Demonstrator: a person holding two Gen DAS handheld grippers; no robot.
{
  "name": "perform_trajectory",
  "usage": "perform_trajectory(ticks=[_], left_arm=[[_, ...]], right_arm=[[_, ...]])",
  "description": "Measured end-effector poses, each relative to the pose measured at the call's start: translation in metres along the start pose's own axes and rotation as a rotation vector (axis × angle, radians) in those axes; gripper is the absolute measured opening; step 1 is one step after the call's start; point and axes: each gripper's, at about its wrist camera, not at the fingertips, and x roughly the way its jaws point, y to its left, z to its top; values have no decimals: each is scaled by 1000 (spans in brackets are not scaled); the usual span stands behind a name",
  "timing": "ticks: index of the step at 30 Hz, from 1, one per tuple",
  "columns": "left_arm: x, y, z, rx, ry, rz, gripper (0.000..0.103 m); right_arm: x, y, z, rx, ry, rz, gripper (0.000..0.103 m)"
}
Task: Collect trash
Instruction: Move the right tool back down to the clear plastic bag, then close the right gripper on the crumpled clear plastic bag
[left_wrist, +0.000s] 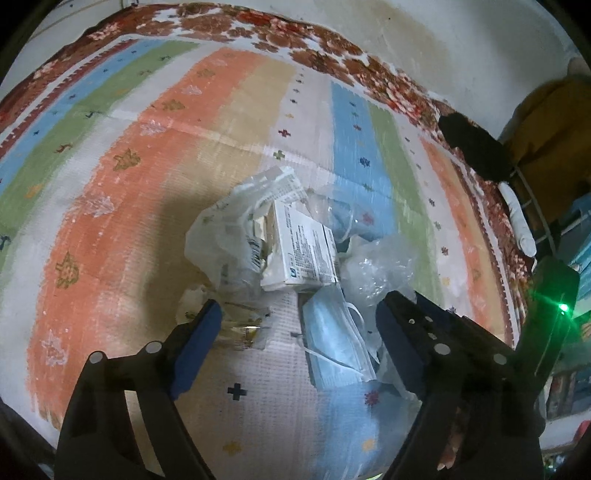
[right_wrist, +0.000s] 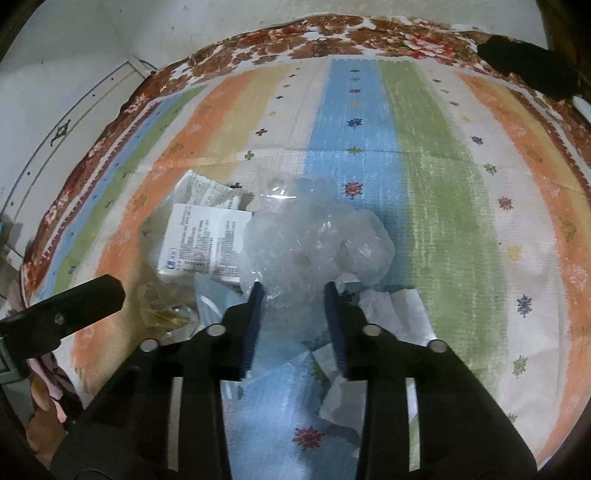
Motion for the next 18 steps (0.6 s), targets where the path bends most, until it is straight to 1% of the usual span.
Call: perform_trajectory(ticks=[3,6,9,11,12,16,18], left_arm=[[9,-3,1,-6,19,-3,78],[19,-10,1,6,37,-2,74],[27,-17,-1,29,51,9,72],[34,-21,-1,45,60,20,70],[37,-22,-1,49,65,21,67],[45,-23,-2,46,87,24,63],[48,-25,-3,44,100,27,59]], right_arm=[[-2,-7,-2,8,1,17,15],[-4,-13,-4,12,-3,14,11],[-7,-20,-5,23,-8,8,10],[-9,-22,-6,14,-13,-12,10],[-10,-24,-6,12,-13,-15,9],[-12,-31,-7,17,-17,-24,8],[-13,-36,-7,22,-22,-35,8]])
